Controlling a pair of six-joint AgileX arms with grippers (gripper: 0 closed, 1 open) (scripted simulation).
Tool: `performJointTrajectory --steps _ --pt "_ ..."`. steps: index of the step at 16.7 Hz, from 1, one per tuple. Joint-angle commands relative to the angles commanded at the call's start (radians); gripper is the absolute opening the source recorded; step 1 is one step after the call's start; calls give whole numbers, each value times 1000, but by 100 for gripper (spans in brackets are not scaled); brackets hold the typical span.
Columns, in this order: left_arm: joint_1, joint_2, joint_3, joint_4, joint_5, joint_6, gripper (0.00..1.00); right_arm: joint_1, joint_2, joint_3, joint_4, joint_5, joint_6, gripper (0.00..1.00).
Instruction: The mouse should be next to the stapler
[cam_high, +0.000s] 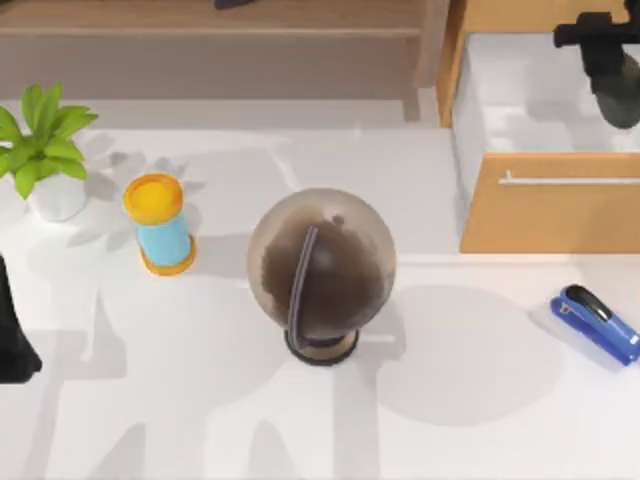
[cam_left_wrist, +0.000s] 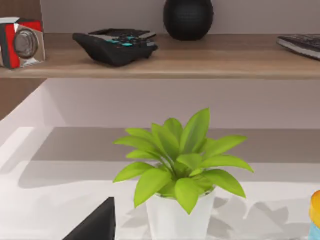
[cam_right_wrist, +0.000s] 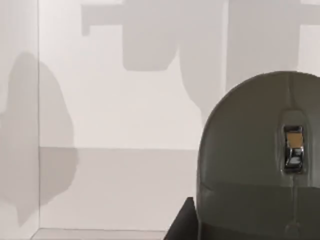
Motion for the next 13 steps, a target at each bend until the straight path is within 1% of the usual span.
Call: performJointTrajectory --steps 5,9,13 --pt "0 0 0 0 0 0 100 -46 -234 -170 7 -8 -44 0" --pt "0 0 0 0 0 0 100 -82 -386 -360 17 -21 -79 0" --pt "0 0 0 0 0 0 100 -123 -482 -564 50 -32 -113 0"
